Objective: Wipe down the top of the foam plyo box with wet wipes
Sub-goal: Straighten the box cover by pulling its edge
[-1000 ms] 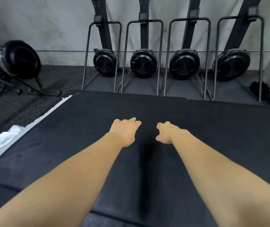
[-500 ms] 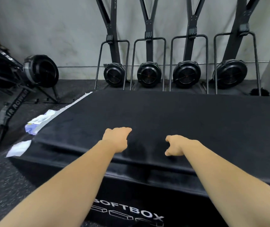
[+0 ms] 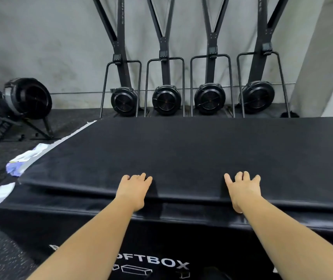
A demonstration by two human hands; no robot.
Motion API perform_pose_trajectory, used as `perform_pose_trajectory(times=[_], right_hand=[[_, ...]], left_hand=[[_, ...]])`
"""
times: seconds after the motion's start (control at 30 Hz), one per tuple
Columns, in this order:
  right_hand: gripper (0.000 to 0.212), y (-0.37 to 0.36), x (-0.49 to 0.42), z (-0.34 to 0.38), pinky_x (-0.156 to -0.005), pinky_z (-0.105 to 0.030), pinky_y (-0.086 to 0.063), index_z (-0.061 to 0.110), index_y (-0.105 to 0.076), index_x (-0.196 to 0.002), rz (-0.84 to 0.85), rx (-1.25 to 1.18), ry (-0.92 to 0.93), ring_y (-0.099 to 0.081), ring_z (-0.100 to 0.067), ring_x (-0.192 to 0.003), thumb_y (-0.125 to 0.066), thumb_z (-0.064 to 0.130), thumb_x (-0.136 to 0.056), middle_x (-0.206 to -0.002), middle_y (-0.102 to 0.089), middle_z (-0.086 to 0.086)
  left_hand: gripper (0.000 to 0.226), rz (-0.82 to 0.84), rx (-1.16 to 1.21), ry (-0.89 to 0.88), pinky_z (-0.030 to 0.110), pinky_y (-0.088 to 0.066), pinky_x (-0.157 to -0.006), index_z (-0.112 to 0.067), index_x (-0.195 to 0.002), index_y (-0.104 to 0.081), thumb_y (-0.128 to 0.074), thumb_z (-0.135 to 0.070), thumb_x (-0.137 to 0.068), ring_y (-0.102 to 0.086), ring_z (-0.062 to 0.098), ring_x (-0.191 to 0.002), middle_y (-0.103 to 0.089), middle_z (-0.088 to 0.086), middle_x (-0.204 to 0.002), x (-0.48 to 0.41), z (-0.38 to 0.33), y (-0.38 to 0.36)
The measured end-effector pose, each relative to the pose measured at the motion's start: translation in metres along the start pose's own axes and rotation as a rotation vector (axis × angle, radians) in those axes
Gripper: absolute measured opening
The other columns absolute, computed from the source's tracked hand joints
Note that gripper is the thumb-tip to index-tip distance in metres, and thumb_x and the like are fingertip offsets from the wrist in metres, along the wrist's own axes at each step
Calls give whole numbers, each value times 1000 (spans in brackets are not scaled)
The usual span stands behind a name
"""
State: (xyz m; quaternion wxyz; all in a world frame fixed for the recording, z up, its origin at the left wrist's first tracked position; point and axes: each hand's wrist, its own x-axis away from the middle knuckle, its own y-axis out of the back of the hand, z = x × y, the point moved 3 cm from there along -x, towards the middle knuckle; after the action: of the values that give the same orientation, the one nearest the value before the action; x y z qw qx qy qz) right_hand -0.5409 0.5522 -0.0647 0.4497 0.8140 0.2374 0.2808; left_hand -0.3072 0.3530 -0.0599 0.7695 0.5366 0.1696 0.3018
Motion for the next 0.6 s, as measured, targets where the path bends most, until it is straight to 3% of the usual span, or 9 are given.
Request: perform_pose_trajectory(times=[0.13, 0.2, 0.33, 0.43, 0.6], right_hand=[[97, -12, 2, -24, -117, -59, -13, 16, 11, -157, -44, 17, -41, -5, -41, -151, -60, 26, -92, -162, -6, -23], [95, -17, 1, -36, -117, -59, -13, 15, 8, -158, -69, 24, -46, -5, -40, -151, -60, 24, -92, -162, -7, -23], [88, -33, 1, -77, -117, -55, -18, 14, -2, -157, -132, 26, -131, -17, -38, -147, -61, 24, -91, -158, -20, -22], [83, -43, 3, -107, -108, -44, -34, 19, -11, -155, -181, -49, -180, -39, -31, -131, -61, 18, -89, -141, -42, -15], [71, -30, 7, -120, -92, -35, -42, 19, -24, -147, -211, -198, -186, -49, -28, -114, -61, 9, -86, -122, -52, -12]], left_hand=[[68, -27, -75, -34, 38, -25, -109, -22, -145, -29, -59, -17, -84, -44, 18, -125, -40, -3, -140, -8, -17, 3], [60, -57, -62, -23, 37, -27, -107, -22, -136, -36, -59, -16, -81, -48, 16, -119, -47, -8, -126, -9, -22, 6], [44, -111, 49, 76, 29, -37, -81, -22, -113, -41, -56, -4, -76, -50, 16, -106, -41, -10, -96, -9, -23, 17], [39, -127, 69, 127, 29, -35, -68, -20, -109, -40, -56, -3, -77, -50, 17, -106, -42, -8, -96, -8, -26, 29], [38, -138, 61, 169, 29, -37, -73, -18, -114, -43, -58, -4, -83, -50, 18, -113, -51, -5, -114, -6, -28, 51]])
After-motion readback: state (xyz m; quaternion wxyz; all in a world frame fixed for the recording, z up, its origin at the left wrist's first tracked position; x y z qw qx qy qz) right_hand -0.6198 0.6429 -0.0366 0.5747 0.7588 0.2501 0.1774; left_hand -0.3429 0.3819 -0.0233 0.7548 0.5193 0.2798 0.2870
